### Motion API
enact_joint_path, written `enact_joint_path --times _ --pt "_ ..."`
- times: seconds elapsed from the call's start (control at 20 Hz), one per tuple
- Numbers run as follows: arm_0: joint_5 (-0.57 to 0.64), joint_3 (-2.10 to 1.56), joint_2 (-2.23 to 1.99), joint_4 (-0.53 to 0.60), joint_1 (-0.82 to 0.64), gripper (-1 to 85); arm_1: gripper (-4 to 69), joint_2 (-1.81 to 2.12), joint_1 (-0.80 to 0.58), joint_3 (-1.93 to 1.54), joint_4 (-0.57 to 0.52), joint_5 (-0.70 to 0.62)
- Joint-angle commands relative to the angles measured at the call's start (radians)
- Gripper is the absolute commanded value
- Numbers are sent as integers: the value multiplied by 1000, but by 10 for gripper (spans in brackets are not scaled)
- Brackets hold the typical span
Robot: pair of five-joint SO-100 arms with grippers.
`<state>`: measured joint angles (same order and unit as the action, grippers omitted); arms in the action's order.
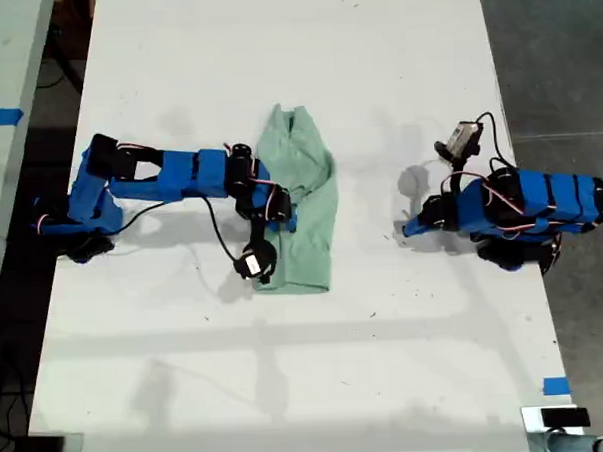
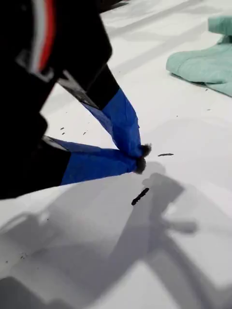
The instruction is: Fold t shirt
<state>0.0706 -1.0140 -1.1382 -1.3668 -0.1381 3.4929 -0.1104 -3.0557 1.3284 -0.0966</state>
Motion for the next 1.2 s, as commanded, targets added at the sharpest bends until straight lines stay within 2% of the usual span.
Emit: enact_joint_path --times 0.0,0.05,0.1,0.25,0.4,0.5,0.7,0.85,0.9,1.0,1.05,1.15 --pt "34 57 -31 -2 -29 212 -2 14 11 -46 3 -6" --pt "41 52 -60 -20 -37 140 -2 14 11 -46 3 -6" --pt "51 37 -109 -34 -44 0 -2 14 11 -46 3 -6" --pt "109 -32 -330 -71 -55 0 -2 14 12 -46 3 -5" --pt "137 -276 -615 -48 -60 0 -2 14 12 -46 3 -5" --pt "89 -629 -848 63 -64 0 -2 14 12 -46 5 -5" --pt "8 -1319 -1244 383 -41 0 -2 14 11 -46 6 6" --pt "-5 -1700 -1474 566 -40 0 -2 14 -3 -46 6 8" --pt "-6 -1810 -1594 588 -43 0 -2 14 -8 -46 6 8" --pt "15 -2000 -1917 574 -52 0 -2 14 -18 -48 6 8" --pt "18 -2075 -2094 531 -48 0 -2 14 -21 -48 6 9" --pt "20 -2166 -2461 347 -54 0 -2 14 -23 -49 6 17"
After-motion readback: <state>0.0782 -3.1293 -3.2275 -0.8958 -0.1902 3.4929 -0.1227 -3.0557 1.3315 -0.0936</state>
